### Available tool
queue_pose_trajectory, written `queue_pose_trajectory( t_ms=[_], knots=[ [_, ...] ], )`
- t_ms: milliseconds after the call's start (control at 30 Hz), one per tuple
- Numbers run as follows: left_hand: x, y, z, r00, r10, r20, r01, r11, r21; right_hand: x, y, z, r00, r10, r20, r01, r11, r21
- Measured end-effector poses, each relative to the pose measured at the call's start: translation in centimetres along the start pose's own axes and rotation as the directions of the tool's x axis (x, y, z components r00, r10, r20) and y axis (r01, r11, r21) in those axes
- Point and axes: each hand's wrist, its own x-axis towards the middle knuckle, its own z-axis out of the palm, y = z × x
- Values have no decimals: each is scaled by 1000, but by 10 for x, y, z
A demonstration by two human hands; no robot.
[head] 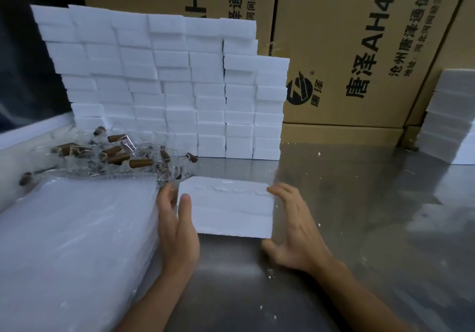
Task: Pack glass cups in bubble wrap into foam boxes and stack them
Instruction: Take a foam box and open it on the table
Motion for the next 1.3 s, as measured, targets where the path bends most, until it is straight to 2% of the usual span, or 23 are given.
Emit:
queue_pose_trajectory(
  t_ms=[133,367,500,667,833,900,1067,1300],
  knots=[
    [0,-3,-3,1000,-6,-21,7,999,38,-6,2,3,999,35,32,-37,998,44],
    [0,-7,-6,999,-48,-25,49,998,29,-13,6,5,960,134,244,-189,958,217],
    [0,2,-7,993,-97,61,98,995,-11,-13,0,2,942,266,203,-324,881,346],
    [7,10,-12,963,-193,189,201,979,-24,-11,3,3,867,437,238,-497,734,463],
    [12,12,-18,901,-313,299,335,942,-23,-6,9,3,823,472,317,-568,662,488],
    [13,9,-18,888,-358,290,371,929,10,-3,11,4,791,496,359,-612,627,482],
    [7,-1,-16,924,-343,172,289,917,275,-3,8,5,749,585,311,-663,660,354],
    [9,-2,-17,936,-328,126,273,905,327,0,7,6,704,651,283,-708,616,347]
  ],
)
